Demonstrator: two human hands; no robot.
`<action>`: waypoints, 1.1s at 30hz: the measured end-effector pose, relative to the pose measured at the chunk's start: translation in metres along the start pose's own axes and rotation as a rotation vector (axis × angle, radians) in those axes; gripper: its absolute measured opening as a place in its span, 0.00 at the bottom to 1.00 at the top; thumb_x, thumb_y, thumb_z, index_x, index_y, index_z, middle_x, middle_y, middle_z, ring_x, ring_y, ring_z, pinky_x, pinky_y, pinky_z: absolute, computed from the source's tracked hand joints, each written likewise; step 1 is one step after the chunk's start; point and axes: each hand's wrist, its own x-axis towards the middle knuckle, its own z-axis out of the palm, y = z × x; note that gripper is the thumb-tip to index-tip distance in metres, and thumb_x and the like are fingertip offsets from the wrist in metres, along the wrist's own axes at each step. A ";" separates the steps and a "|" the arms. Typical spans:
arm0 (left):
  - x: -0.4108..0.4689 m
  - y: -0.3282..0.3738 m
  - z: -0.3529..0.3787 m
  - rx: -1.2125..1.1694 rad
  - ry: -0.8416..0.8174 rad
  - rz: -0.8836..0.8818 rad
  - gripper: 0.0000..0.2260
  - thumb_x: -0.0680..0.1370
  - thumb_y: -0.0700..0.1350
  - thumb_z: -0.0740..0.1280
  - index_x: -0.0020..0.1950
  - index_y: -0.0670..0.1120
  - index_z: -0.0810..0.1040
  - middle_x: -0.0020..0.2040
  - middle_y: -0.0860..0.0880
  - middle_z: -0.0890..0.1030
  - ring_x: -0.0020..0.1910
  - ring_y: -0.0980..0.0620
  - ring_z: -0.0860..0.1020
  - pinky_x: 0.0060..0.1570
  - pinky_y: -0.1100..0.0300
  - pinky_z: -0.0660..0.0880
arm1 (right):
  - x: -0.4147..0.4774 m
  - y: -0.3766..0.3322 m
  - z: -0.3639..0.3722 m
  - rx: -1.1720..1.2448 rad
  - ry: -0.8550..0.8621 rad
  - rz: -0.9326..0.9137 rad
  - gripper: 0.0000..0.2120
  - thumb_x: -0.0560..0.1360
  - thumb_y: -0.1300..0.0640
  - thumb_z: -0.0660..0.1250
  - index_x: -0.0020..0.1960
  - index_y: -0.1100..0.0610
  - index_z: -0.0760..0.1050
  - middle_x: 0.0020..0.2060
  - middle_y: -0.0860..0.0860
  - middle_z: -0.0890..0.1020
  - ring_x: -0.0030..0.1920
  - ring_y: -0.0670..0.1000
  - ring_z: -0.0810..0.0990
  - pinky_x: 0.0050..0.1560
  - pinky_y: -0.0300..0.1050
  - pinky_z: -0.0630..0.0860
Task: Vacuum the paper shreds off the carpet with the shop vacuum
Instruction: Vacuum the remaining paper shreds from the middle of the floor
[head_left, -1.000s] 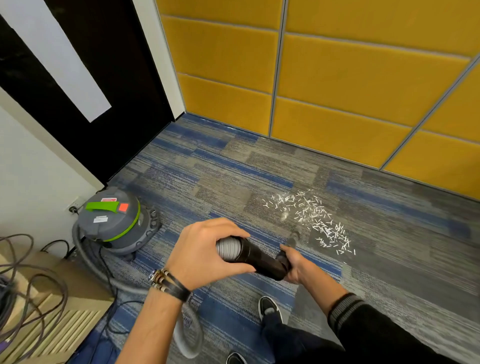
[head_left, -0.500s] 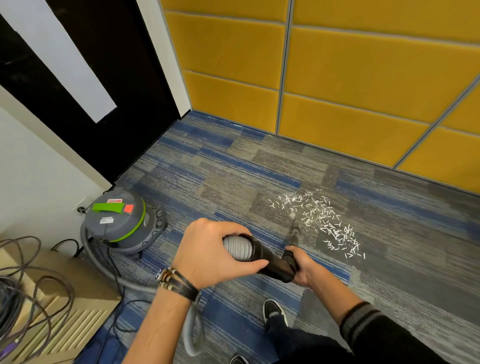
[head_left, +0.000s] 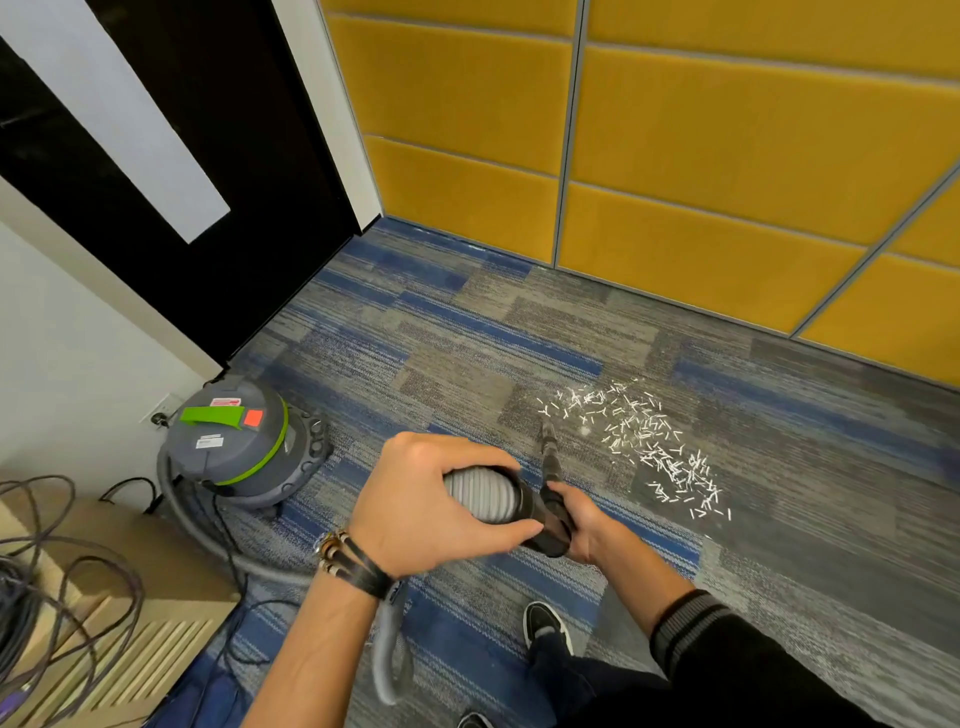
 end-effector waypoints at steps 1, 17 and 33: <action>0.001 0.001 0.003 -0.021 -0.009 0.005 0.18 0.65 0.62 0.80 0.51 0.55 0.88 0.46 0.63 0.86 0.45 0.67 0.83 0.50 0.67 0.79 | 0.000 0.001 -0.005 0.012 0.013 0.001 0.19 0.82 0.46 0.57 0.63 0.60 0.70 0.46 0.61 0.80 0.41 0.59 0.81 0.41 0.53 0.82; -0.010 0.005 0.006 0.058 -0.008 -0.023 0.17 0.66 0.63 0.78 0.50 0.56 0.88 0.45 0.63 0.87 0.43 0.67 0.83 0.48 0.68 0.79 | -0.003 -0.005 -0.003 -0.114 0.052 -0.005 0.18 0.81 0.48 0.60 0.63 0.61 0.70 0.47 0.61 0.81 0.41 0.60 0.82 0.44 0.56 0.82; -0.010 -0.016 0.004 0.023 0.005 -0.096 0.18 0.67 0.65 0.77 0.51 0.57 0.89 0.45 0.63 0.86 0.44 0.67 0.83 0.49 0.63 0.81 | -0.004 -0.010 -0.019 -0.057 0.109 0.015 0.16 0.82 0.48 0.59 0.57 0.62 0.70 0.42 0.61 0.80 0.37 0.59 0.81 0.33 0.53 0.82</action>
